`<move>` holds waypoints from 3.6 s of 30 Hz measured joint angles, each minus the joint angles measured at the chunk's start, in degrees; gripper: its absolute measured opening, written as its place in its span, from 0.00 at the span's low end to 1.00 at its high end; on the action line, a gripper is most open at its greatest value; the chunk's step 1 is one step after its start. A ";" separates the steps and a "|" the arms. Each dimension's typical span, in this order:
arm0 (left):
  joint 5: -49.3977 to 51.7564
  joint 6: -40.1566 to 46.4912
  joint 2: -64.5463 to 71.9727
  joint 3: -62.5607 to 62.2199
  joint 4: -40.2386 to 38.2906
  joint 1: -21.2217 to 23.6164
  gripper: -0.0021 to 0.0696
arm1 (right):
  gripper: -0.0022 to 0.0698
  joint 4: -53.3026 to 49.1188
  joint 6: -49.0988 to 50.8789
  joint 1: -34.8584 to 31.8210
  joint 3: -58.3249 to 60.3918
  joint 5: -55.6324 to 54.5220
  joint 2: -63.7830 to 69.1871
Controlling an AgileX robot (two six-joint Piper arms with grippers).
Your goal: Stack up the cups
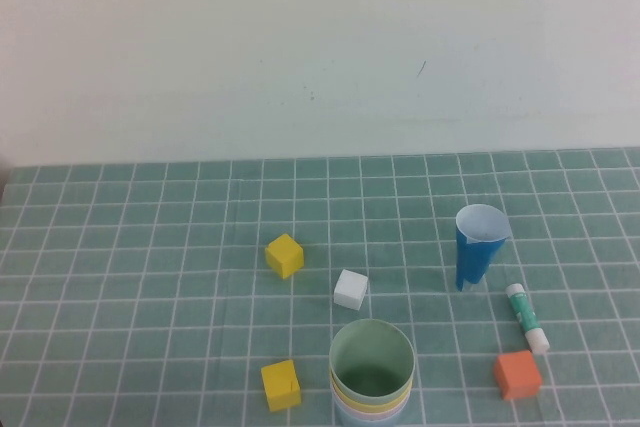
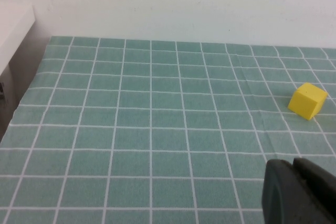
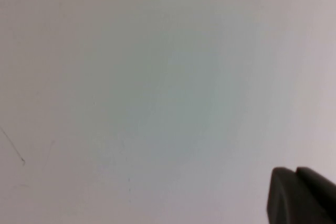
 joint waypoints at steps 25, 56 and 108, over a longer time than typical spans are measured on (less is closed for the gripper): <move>0.09 0.00 0.00 0.00 0.00 0.00 0.03 | 0.03 33.88 -25.79 -8.25 24.03 10.67 -2.18; 0.09 -0.12 0.00 0.00 0.00 0.00 0.03 | 0.03 43.89 -34.75 -10.31 23.57 12.91 -2.22; 0.13 -0.11 0.00 0.00 0.00 0.00 0.03 | 0.03 45.82 -35.99 -8.56 23.57 13.14 -2.22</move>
